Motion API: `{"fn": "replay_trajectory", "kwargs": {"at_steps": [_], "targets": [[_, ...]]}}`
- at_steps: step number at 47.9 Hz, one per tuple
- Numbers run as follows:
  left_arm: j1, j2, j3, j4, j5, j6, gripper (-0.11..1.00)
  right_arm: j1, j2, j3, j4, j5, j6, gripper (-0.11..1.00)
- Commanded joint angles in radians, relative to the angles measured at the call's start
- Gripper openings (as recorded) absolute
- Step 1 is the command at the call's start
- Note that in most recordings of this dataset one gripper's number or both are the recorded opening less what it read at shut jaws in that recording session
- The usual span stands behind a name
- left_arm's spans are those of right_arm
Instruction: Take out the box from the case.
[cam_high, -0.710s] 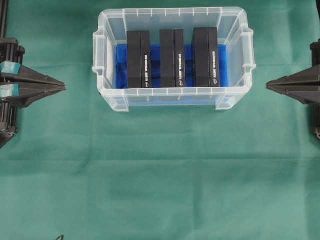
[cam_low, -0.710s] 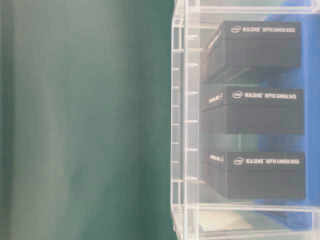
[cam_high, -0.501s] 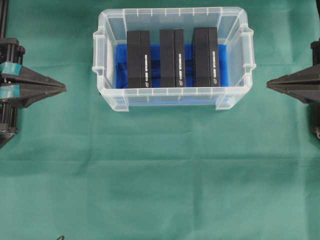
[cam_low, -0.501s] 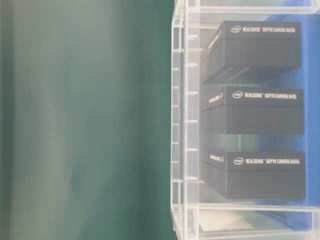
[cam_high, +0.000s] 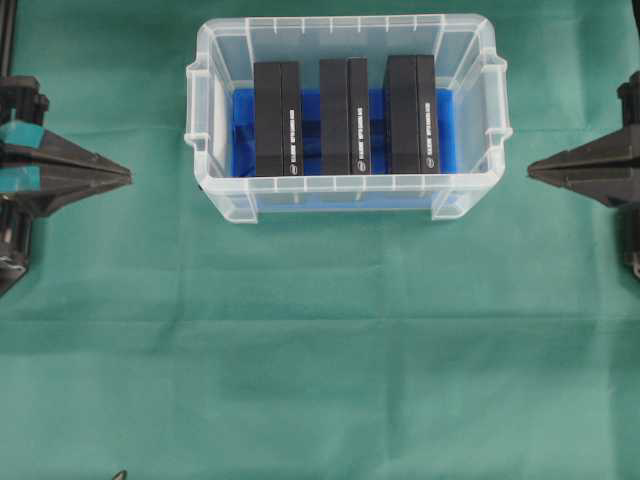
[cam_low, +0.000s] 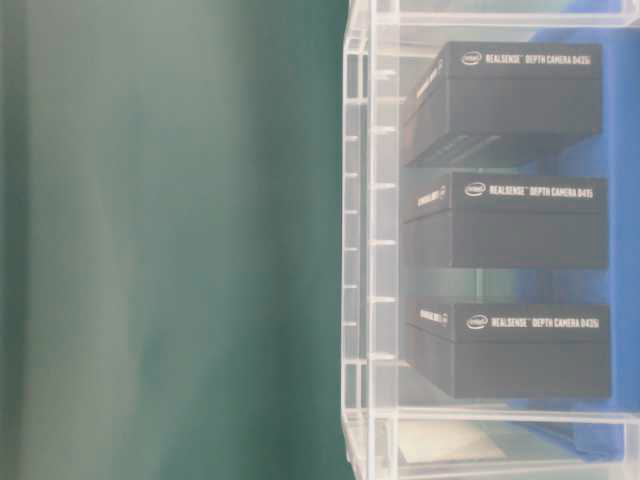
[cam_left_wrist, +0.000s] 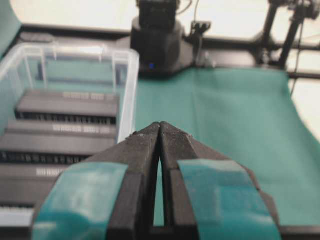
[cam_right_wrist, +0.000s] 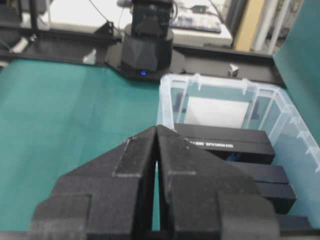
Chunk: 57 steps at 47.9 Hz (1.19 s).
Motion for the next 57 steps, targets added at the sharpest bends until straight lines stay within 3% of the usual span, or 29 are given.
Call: {"fn": "replay_trajectory", "kwargs": {"at_steps": [1, 20, 34, 42, 57], "targets": [[-0.002, -0.005, -0.091, 0.005, 0.046, 0.0, 0.01, -0.002, 0.006, -0.086, 0.002, 0.046, 0.002, 0.0], [-0.006, 0.035, -0.367, 0.009, 0.304, 0.006, 0.01, -0.002, 0.055, -0.342, -0.002, 0.25, 0.005, 0.0], [-0.018, 0.074, -0.411, 0.008, 0.44, -0.009, 0.01, -0.002, 0.083, -0.4, 0.002, 0.383, 0.009, 0.0], [-0.038, 0.091, -0.459, 0.005, 0.603, -0.038, 0.01, -0.002, 0.083, -0.425, 0.002, 0.535, 0.067, 0.0], [-0.06, 0.143, -0.581, 0.003, 1.077, -0.16, 0.01, -0.002, 0.087, -0.512, 0.002, 0.989, 0.242, 0.0]]}}
